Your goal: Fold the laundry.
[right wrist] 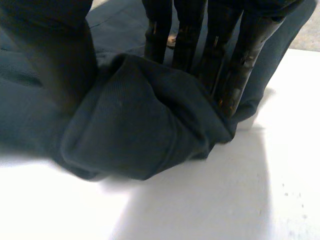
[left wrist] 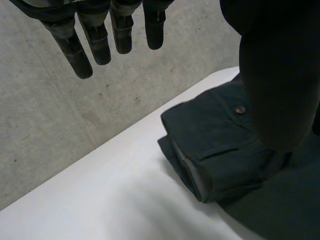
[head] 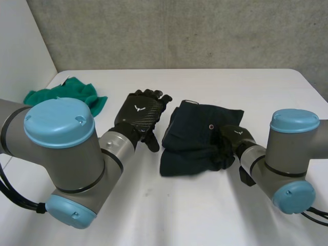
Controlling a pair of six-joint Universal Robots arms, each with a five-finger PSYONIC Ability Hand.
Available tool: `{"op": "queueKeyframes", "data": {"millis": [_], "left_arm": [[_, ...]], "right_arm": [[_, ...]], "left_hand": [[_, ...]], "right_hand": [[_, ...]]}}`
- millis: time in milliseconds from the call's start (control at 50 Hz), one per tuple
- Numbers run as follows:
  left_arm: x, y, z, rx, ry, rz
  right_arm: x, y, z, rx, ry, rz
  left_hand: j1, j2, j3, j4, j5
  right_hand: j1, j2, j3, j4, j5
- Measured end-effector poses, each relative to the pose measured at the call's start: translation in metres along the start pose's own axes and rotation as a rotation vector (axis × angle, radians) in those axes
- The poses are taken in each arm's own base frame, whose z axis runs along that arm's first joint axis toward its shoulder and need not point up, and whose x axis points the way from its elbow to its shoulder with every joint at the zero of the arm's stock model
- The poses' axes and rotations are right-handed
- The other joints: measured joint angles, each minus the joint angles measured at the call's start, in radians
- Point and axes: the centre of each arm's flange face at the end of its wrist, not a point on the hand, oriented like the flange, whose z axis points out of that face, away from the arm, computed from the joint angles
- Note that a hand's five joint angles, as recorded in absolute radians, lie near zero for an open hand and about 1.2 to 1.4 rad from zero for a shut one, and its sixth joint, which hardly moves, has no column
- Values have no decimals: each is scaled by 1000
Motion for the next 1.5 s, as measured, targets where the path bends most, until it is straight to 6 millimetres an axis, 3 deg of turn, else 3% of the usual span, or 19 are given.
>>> {"op": "queueKeyframes", "data": {"millis": [20,80,200,520,620,720,740,760,780,940,1080,1240,1500], "left_arm": [[-2,0,0,5,-5,-1],[-4,-1,0,12,-13,-2],[-10,1,1,15,-28,-3],[-14,8,-5,-7,-43,-7],[-15,8,-7,-5,-45,-7],[-15,8,-9,-6,-46,-7],[-15,8,-10,-6,-46,-7],[-15,9,-10,-6,-46,-7],[-15,9,-10,-5,-46,-7],[-14,6,-12,2,-46,-7],[-14,2,-15,13,-45,-20],[-14,-2,-17,26,-44,-52],[-16,-4,-18,31,-49,-58]], "right_arm": [[0,-1,4,10,2,-5],[2,-6,11,38,6,-16],[11,-21,27,92,25,-66],[97,-82,76,223,136,-422],[109,-84,82,179,94,-415],[108,-76,73,80,27,-355],[107,-75,70,69,22,-340],[108,-74,63,53,20,-300],[108,-74,59,48,22,-274],[109,-77,16,57,66,37],[97,-40,-11,-33,75,228],[84,-18,-15,-75,56,233],[58,-19,-7,-38,1,236]], "left_hand": [[0,0,0,0,0],[0,0,0,0,0],[0,0,0,0,0],[0,0,0,0,0],[0,0,0,0,0],[0,0,0,0,0],[0,0,0,0,0],[0,0,0,0,0],[0,0,0,0,0],[0,0,0,0,0],[0,0,0,0,0],[0,0,0,0,0],[0,0,0,0,0]], "right_hand": [[126,152,173,161,156],[222,248,293,296,203],[298,313,356,346,204],[338,333,382,348,352],[319,306,362,328,335],[-304,-379,-314,-349,-314],[-304,-379,-314,-349,-314],[-426,-571,-516,-553,-537],[-452,-617,-567,-598,-575],[-460,-638,-587,-607,-579],[-460,-638,-587,-607,-579],[-460,-638,-587,-607,-579],[-462,-638,-587,-607,-579]]}}
